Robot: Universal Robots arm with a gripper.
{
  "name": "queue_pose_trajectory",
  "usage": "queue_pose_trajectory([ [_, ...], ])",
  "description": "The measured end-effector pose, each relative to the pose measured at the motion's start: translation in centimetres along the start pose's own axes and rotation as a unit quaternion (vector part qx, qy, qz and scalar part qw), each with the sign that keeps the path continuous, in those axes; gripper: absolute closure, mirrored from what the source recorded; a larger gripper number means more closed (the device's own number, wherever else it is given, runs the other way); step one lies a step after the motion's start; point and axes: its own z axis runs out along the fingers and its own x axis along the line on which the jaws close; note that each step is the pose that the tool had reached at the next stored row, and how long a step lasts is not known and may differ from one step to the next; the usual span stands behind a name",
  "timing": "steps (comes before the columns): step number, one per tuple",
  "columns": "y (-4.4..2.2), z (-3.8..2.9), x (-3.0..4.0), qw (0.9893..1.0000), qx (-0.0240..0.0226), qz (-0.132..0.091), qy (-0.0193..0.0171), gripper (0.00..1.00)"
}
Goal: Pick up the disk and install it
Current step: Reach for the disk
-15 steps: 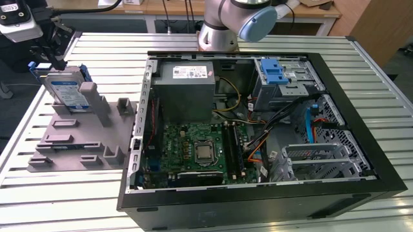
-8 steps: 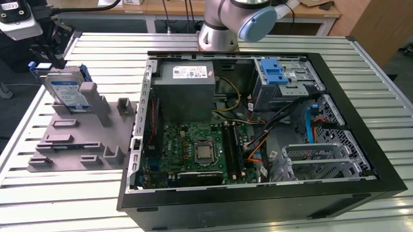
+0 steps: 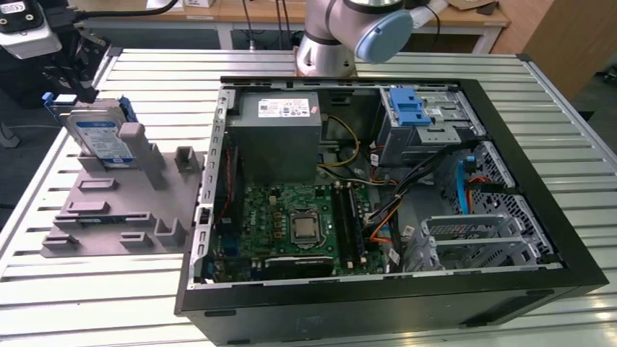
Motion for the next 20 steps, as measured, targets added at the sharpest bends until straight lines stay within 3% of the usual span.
queue_pose_trajectory([
  [10,-0.13,0.03,1.8,1.0,0.0,0.0,0.0,0.89],
  [20,0.27,0.07,2.78,1.0,0.0,0.0,0.0,0.89],
])
